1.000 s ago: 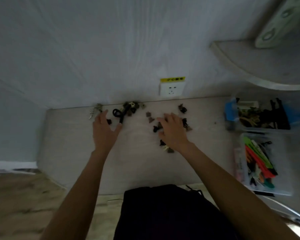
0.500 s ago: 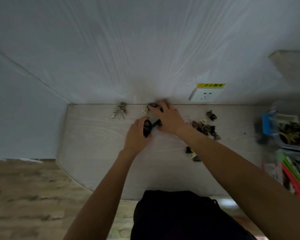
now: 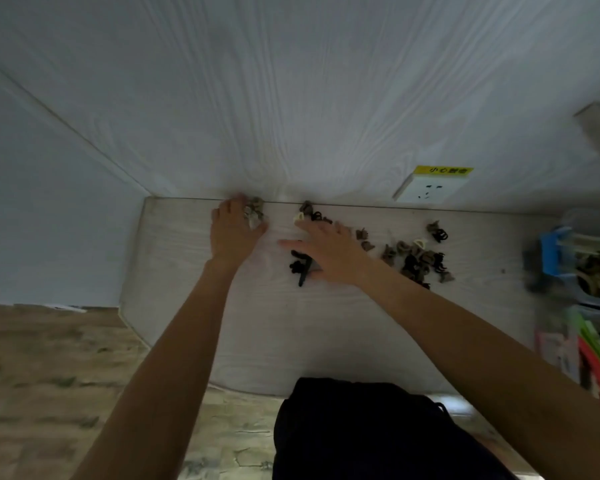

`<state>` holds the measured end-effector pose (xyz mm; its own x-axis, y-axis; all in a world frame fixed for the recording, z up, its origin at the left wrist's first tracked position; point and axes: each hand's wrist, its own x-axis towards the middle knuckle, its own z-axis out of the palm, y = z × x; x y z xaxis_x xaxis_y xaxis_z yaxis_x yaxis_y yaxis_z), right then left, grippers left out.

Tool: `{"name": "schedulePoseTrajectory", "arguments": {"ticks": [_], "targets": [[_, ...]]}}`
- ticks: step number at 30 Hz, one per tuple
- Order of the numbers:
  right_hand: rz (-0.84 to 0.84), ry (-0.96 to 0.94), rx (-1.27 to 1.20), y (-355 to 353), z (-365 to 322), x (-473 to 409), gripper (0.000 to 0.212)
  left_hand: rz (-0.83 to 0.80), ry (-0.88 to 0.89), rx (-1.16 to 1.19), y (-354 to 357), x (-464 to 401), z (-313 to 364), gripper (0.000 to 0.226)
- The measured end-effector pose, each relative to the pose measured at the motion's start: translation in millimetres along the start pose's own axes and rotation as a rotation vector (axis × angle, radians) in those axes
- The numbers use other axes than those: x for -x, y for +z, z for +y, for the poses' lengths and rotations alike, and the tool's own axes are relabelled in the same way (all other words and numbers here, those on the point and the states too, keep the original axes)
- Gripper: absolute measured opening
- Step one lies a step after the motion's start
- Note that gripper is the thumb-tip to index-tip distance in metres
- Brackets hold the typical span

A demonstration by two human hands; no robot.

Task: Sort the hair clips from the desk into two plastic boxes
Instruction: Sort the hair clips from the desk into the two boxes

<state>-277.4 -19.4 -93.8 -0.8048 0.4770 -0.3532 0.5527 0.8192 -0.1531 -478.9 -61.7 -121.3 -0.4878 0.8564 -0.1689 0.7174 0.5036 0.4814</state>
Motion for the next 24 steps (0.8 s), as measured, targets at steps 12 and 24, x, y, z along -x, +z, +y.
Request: {"name": "schedulePoseTrajectory", "arguments": {"ticks": [12, 24], "targets": [[0.305, 0.191, -0.198, 20, 21, 88, 0.037, -0.266, 0.342, 0.100, 35, 79, 59, 0.032], [0.760, 0.801, -0.766, 0, 83, 287, 0.032, -0.262, 0.567, 0.475, 44, 136, 213, 0.024]]}}
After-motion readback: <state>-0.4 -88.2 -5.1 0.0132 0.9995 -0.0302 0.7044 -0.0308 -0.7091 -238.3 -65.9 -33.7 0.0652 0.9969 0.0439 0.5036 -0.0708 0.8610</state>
